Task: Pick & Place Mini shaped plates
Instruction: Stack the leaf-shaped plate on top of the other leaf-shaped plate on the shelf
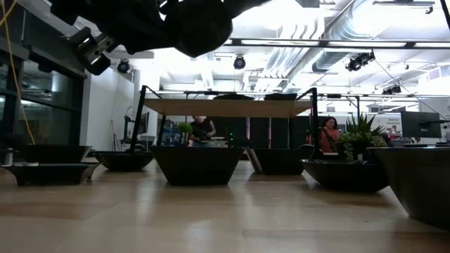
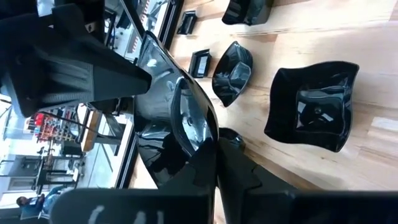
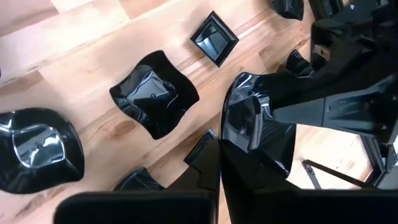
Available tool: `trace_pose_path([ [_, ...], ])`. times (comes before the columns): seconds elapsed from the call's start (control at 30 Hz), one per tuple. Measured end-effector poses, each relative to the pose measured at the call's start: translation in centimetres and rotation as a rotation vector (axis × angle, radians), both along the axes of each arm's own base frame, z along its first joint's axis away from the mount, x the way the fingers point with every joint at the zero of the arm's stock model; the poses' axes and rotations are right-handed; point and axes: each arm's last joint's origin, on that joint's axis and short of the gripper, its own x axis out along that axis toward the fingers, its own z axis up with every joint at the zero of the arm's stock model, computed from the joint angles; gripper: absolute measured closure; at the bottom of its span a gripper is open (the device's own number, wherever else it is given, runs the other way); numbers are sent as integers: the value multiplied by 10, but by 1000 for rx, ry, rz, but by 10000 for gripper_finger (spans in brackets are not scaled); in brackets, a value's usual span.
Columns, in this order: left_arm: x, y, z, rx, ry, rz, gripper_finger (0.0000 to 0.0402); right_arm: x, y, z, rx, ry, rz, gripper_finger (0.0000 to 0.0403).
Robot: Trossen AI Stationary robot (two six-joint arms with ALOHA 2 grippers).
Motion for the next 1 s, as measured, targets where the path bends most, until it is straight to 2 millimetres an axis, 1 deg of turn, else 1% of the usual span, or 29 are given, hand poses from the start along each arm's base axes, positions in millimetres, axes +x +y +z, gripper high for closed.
trace_pose_path([
  [0.07,0,0,1,-1,-9,1,400,1,0,0,3,-9,-11,389],
  [0.17,1,0,2,-1,-23,9,401,1,-1,1,10,-16,-67,360],
  [0.27,1,1,2,4,-24,20,401,1,-3,1,12,-24,-167,322],
  [0.37,1,2,2,0,-21,56,401,0,-6,3,-5,-59,-309,284],
  [0.5,1,4,2,-5,-19,155,401,-11,-11,16,-73,-135,-548,246],
  [0.57,2,6,3,6,-26,218,401,-21,-15,21,-129,-150,-648,235],
  [0.63,2,8,4,15,-47,293,401,-32,-21,25,-145,-144,-758,229],
  [0.73,5,11,14,36,-82,416,401,-49,-30,29,-83,-107,-938,227],
  [0.8,7,13,26,50,-117,490,401,-57,-36,29,-27,-59,-1049,226],
  [0.9,10,15,46,84,-144,569,401,-65,-40,26,27,-7,-1193,226],
  [1.0,13,23,68,116,-122,628,402,-69,-40,22,54,14,-1267,226],
])
